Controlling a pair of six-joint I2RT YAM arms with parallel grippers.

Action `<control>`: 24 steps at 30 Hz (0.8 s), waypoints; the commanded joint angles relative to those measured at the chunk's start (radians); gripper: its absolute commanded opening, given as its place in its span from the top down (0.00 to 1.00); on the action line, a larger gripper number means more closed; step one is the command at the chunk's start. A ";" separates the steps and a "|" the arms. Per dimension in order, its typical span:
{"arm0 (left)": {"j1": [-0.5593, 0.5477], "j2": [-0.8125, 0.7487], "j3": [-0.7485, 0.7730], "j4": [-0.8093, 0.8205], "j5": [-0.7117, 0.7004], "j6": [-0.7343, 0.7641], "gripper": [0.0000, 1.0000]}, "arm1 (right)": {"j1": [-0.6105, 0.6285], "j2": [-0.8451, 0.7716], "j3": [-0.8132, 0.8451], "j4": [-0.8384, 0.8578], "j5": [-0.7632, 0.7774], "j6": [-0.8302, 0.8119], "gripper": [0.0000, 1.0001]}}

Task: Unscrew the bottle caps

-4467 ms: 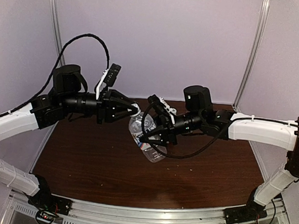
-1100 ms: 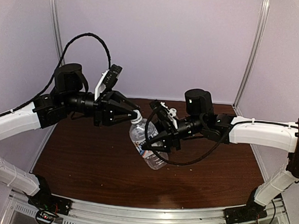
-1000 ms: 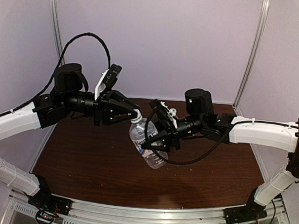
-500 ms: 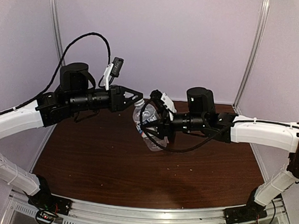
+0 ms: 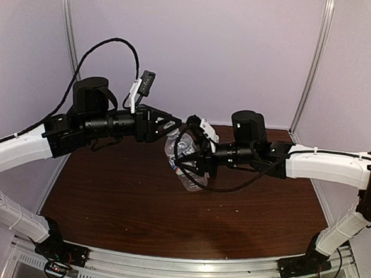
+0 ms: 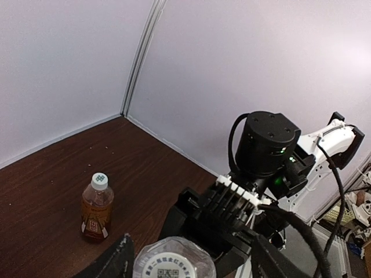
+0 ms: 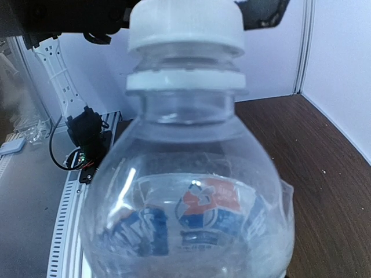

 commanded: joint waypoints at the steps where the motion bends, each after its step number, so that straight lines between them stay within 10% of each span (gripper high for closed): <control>1: -0.005 -0.065 0.006 -0.008 0.044 0.091 0.27 | -0.010 -0.038 -0.014 0.039 -0.097 0.009 0.55; 24: 0.015 -0.081 -0.004 -0.058 0.390 0.354 0.28 | -0.010 -0.001 0.019 0.058 -0.522 0.039 0.53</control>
